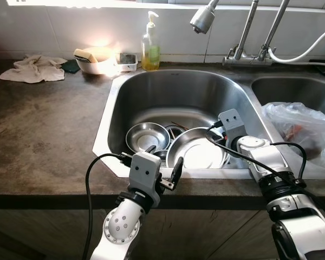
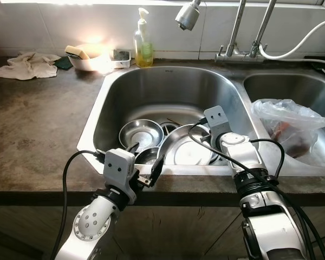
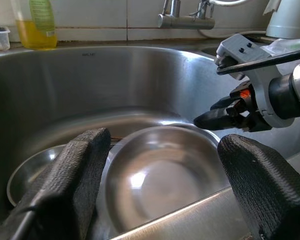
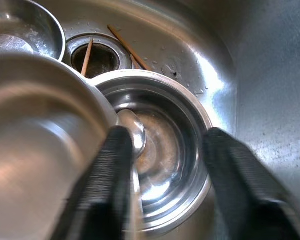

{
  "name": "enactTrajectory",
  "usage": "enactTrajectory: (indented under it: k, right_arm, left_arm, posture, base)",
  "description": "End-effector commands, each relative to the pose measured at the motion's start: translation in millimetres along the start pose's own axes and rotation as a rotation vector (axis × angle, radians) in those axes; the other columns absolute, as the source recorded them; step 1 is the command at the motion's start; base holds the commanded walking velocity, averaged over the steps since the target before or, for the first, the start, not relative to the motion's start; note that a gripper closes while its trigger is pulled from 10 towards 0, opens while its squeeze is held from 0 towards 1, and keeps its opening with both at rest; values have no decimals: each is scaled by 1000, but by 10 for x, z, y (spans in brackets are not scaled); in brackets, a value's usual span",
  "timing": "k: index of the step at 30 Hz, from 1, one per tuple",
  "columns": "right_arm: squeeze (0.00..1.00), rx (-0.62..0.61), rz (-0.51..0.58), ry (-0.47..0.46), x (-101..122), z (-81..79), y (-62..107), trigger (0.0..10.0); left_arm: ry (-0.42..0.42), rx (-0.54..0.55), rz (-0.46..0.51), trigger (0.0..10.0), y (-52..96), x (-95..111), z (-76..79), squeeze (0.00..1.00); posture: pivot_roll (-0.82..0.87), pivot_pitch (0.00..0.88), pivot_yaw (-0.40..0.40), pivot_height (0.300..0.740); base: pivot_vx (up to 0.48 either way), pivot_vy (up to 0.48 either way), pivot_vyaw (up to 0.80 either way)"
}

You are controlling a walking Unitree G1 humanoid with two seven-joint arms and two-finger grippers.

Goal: Kitchen organization

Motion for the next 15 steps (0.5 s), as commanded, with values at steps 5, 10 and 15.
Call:
enactTrajectory:
  k: [5, 10, 15]
  right_arm:
    - [1000, 4, 27, -30, 42, 12, 1, 10000]
    - [176, -15, 96, -40, 135, 4, 49, 10000]
    - [0, -101, 196, -53, 245, 4, 213, 10000]
  left_arm:
    - [9, -16, -71, 10000, 33, -112, 19, 0]
    - [7, -14, -68, 10000, 16, -104, 21, 0]
    - [-2, -7, -58, 10000, -31, -97, -22, 0]
  posture:
    - [99, 177, -74, 740]
    - [103, 163, -73, 740]
    - [93, 138, -70, 740]
  base:
    - [0, 0, 0]
    - [0, 0, 0]
    - [0, 0, 0]
Point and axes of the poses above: a point about 5 cm out from each wrist's last joint towards the gripper, its own y axis pointing back from the gripper into the wrist, its own x axis along the axis of the wrist's last joint, z = x × y, the point moved 1 cm from there along -y, pointing out of the wrist towards the gripper, and after that the axes turned 2 degrees about y, right-handed, at the moved point
